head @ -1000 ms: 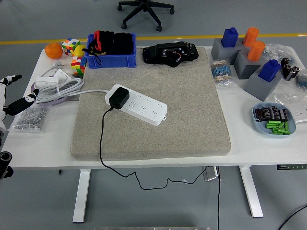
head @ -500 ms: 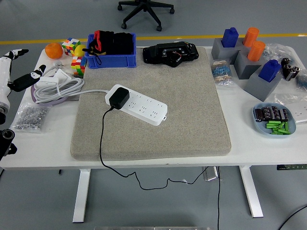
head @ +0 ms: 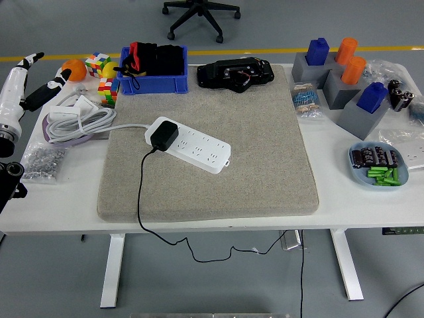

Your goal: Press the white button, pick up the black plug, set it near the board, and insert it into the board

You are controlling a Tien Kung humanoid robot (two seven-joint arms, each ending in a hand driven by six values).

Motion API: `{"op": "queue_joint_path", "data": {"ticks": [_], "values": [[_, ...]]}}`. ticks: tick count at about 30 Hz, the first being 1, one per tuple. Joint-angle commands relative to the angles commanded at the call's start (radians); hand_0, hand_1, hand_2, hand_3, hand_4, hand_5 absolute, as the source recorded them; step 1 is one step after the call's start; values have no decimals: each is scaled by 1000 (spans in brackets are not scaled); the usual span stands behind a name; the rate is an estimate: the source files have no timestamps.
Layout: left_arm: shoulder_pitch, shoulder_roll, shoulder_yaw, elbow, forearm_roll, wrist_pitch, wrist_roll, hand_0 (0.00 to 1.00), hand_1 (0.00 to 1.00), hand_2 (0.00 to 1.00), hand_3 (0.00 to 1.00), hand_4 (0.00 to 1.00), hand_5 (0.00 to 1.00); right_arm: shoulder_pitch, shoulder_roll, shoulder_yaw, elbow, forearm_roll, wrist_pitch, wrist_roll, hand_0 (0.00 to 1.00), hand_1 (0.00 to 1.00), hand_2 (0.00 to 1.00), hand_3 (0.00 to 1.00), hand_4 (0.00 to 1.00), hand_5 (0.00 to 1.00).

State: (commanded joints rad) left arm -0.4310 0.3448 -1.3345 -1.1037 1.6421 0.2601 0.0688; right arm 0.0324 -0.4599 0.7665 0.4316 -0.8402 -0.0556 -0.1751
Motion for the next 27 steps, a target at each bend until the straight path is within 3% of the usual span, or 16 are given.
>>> {"op": "queue_joint_path", "data": {"ticks": [10, 16, 27], "values": [[-44, -3, 16, 19, 60, -2, 22, 998, 998, 998, 998, 844, 998, -13, 0, 25, -5, -5, 0, 2, 842, 696, 682, 662, 794, 547], [-53, -1, 15, 15, 58, 21, -27, 998, 998, 998, 998, 831, 998, -19, -1, 27, 0, -4, 1, 2, 841, 696, 682, 662, 794, 547], [-80, 18, 21, 20, 57, -3, -10, 998, 998, 998, 998, 835, 998, -21, -15, 11, 18, -5, 1, 1, 841, 697, 682, 662, 794, 547]]}}
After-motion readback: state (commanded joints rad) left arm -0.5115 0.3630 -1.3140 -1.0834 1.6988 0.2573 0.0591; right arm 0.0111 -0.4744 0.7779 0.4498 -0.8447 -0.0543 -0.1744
